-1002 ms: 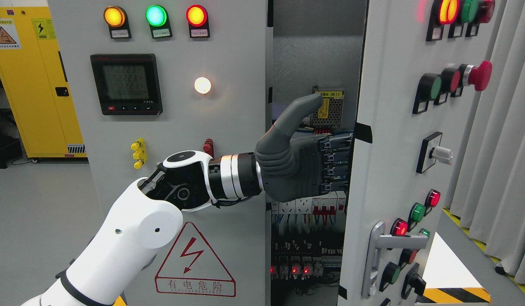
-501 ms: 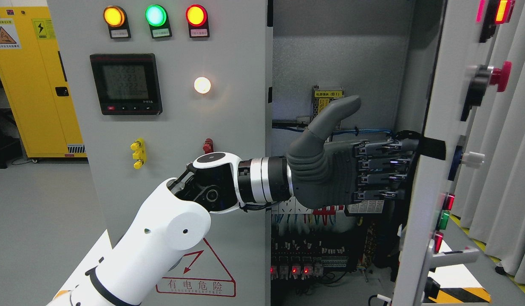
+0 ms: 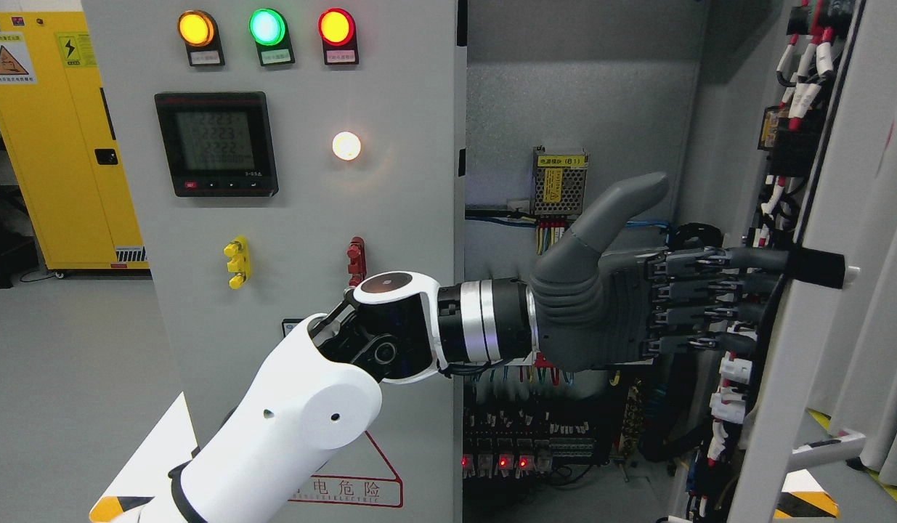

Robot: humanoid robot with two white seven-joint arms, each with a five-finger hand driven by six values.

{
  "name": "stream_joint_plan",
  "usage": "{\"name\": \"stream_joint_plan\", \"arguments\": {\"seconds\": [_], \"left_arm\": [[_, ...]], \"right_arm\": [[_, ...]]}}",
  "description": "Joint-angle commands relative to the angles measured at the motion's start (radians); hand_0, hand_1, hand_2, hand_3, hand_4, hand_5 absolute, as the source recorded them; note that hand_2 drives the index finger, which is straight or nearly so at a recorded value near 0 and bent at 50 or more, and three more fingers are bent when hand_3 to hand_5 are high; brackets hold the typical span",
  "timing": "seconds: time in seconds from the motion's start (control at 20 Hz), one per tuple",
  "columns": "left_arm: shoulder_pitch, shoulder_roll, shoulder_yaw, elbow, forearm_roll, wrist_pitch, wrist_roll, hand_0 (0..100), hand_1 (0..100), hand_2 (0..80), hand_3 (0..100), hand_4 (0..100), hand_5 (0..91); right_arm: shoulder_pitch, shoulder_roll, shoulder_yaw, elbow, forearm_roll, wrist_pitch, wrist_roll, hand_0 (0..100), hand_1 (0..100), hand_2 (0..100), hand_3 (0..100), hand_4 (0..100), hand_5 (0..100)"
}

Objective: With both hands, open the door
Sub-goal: 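Push the ajar door outward with the left hand, swinging it wide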

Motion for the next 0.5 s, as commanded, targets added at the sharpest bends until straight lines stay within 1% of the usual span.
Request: {"name": "stream_joint_plan", "arguments": {"seconds": [0.0,0.45], "left_arm": [[0.026,-0.019,-0.011,-0.153,-0.011,0.002,0.076,0,0,0.0,0,0,0.0],[0.044,-0.027,-0.013,-0.219,-0.01,0.002,0.086,0,0,0.0,0,0,0.0]], "right_arm": [[0.0,0.0,0.0,0.0,-0.025,0.0,0.0,26,0,0,0,0,0],[0.0,0.0,0.0,0.0,-0.025,0.0,0.0,26,0,0,0,0,0]]}}
